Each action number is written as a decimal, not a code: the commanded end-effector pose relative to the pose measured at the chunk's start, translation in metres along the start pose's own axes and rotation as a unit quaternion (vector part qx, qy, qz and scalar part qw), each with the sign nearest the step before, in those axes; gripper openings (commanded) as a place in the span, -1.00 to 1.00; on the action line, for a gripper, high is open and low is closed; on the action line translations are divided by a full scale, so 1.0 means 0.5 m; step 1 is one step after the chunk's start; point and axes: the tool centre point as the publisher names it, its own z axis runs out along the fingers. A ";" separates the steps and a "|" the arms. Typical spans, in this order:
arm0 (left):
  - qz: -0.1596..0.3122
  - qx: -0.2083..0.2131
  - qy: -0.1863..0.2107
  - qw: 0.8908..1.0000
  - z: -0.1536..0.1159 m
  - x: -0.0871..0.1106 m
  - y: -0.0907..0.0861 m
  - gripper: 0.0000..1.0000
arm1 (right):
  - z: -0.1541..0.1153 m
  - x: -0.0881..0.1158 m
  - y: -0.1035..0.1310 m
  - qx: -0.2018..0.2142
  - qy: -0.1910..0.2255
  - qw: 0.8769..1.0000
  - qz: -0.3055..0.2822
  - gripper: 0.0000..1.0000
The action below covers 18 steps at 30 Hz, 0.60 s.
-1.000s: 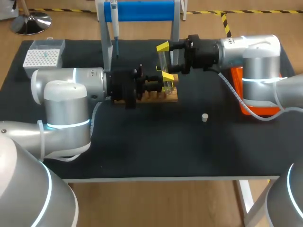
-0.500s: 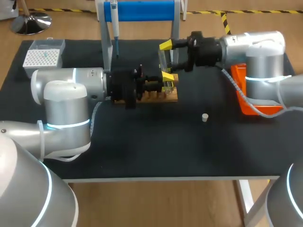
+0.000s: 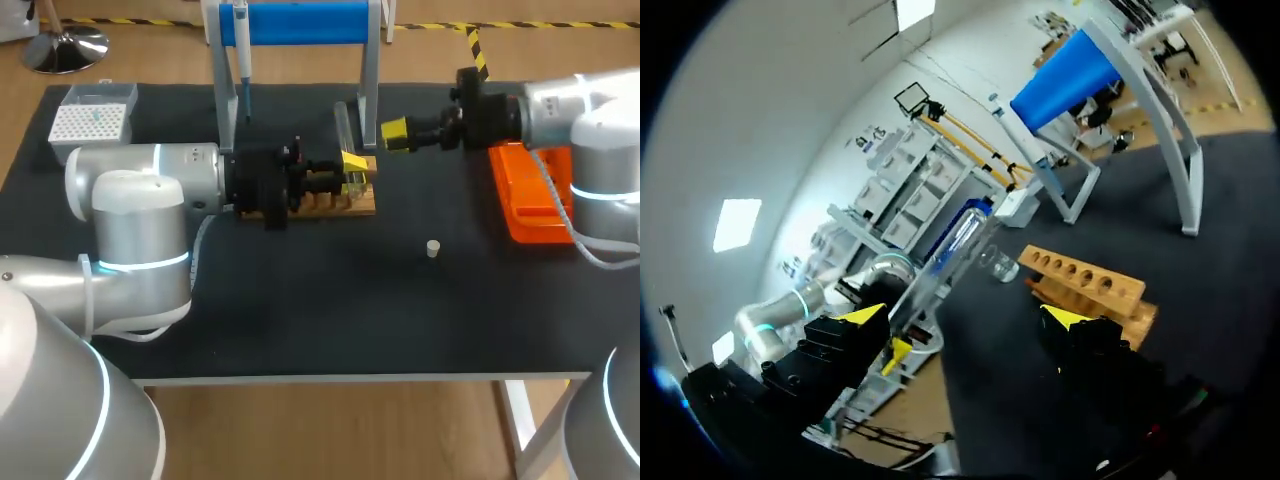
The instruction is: Invert the test tube, pick up the pipette, mount the tip to pipette, aspirate from beaker and dispense into the tube, eject the tip, return the pipette, and cap with the stopper.
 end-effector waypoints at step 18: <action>0.001 -0.001 0.000 1.000 0.000 0.000 -0.001 -1.00 | -0.009 -0.022 -0.041 -0.053 -0.142 0.918 -0.366 1.00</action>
